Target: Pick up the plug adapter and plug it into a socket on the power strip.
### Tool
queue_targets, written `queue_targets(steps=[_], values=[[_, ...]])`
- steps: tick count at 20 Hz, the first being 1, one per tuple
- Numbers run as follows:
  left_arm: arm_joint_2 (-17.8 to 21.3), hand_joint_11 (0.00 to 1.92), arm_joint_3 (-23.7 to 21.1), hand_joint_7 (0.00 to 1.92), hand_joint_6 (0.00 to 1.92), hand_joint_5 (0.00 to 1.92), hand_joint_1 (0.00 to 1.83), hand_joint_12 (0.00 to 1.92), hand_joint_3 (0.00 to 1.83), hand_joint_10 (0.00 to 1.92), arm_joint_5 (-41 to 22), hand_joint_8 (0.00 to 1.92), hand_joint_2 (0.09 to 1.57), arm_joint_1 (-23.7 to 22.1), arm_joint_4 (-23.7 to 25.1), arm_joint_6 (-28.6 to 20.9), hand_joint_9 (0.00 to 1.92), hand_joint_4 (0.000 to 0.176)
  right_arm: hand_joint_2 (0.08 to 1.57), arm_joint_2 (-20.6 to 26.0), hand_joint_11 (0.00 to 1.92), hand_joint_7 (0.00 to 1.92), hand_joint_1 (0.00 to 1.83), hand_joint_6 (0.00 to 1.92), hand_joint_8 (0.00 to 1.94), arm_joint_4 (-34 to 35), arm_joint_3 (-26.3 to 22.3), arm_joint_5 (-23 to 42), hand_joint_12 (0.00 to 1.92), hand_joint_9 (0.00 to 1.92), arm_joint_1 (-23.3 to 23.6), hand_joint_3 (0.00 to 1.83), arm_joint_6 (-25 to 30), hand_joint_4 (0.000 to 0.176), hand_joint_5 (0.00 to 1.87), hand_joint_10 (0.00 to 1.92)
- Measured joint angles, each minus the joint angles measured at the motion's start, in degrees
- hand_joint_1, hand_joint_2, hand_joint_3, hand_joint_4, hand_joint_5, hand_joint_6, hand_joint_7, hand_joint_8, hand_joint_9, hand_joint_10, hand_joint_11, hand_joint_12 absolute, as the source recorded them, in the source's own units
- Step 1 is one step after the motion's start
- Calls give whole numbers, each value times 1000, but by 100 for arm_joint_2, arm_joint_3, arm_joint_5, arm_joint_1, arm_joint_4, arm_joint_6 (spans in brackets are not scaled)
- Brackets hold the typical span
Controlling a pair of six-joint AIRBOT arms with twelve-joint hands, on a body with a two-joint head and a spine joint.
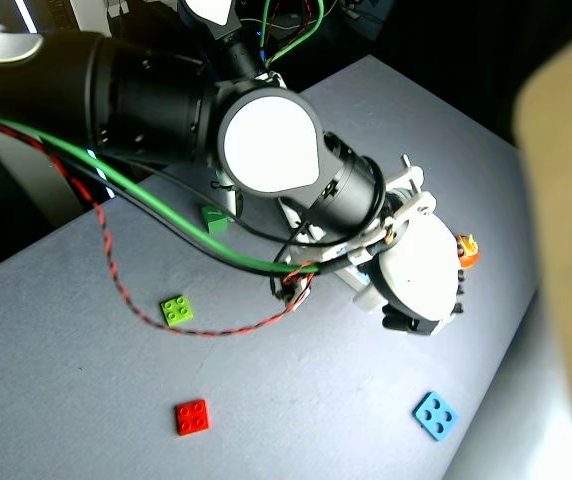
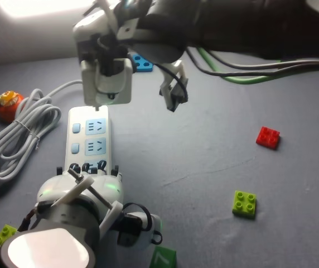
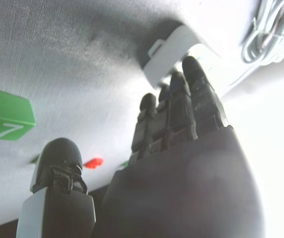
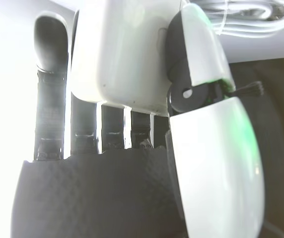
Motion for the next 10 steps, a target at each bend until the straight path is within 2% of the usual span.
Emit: queue_targets(steps=[2, 5, 10], values=[[0, 0, -4, 78, 1, 61, 92, 334, 3, 0, 4, 0, 1255, 2, 2, 0, 63, 0, 1152, -144, 788, 896, 1233, 857, 1315, -688, 0, -90, 1394, 837, -22, 0, 546, 0, 956, 1099], [0, 0, -4, 79, 0, 54, 76, 336, 2, 1, 4, 1, 1259, 2, 4, 0, 66, 0, 1156, -348, 783, 894, 1223, 904, 1296, -1152, 138, -96, 1382, 845, -70, 1, 970, 0, 938, 1060], [0, 0, -39, 66, 3, 58, 118, 365, 0, 2, 26, 2, 1248, 9, 7, 0, 72, 0, 1149, -494, 865, 859, 1217, 870, 1288, -1204, 385, -170, 1311, 871, -273, 0, 1051, 0, 996, 1055]])
